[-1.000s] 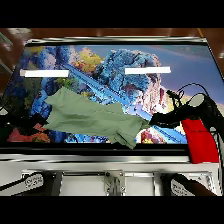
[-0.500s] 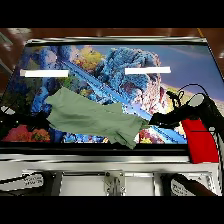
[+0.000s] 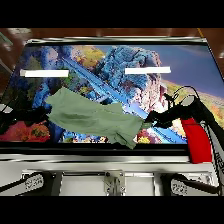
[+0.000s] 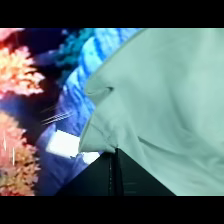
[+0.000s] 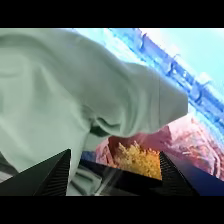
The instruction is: Fold the shirts.
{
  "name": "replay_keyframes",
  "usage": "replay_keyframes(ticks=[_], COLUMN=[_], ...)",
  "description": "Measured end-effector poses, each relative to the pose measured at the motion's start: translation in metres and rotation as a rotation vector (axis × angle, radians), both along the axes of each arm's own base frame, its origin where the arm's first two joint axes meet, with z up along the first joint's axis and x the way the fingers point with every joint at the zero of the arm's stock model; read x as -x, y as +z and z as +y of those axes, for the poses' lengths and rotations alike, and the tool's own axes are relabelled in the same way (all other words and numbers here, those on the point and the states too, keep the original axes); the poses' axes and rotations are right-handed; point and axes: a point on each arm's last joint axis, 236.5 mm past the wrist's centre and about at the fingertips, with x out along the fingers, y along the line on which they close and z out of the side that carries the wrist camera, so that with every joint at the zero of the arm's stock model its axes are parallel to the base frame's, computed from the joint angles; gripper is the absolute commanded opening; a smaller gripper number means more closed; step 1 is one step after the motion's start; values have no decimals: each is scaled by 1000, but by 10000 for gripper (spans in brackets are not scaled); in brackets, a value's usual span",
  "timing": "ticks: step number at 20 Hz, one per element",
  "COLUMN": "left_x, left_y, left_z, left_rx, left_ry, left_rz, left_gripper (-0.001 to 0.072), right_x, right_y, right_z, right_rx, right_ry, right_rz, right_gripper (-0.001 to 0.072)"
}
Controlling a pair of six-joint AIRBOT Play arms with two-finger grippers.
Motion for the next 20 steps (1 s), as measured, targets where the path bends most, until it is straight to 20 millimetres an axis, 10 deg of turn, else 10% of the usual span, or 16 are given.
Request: replay_keyframes(ticks=[4,6,7,11,15,20], left_x=[-8,-9,-10,-22,-51,3], left_y=[39,55,63,113,255,508], left_z=[-21,-33,-38,-47,-55,-74], left_rx=[-45,-60,-66,-100,-129,-176], left_ry=[-81,-118,-133,-164,-147,-85], left_rz=[-111,-158,-178,-308,-646,-1277], left_gripper=[36,35,35,35,35,36], right_x=[-12,-11,-12,-30,-87,-100], right_y=[-24,-35,-39,-20,96,365], right_z=[2,8,10,11,0,-14], right_rx=[1,-1,2,9,47,162], right_ry=[-78,-88,-88,-52,32,18], right_rz=[28,55,59,-25,-394,-1138], right_gripper=[612,156,83,69,70,70])
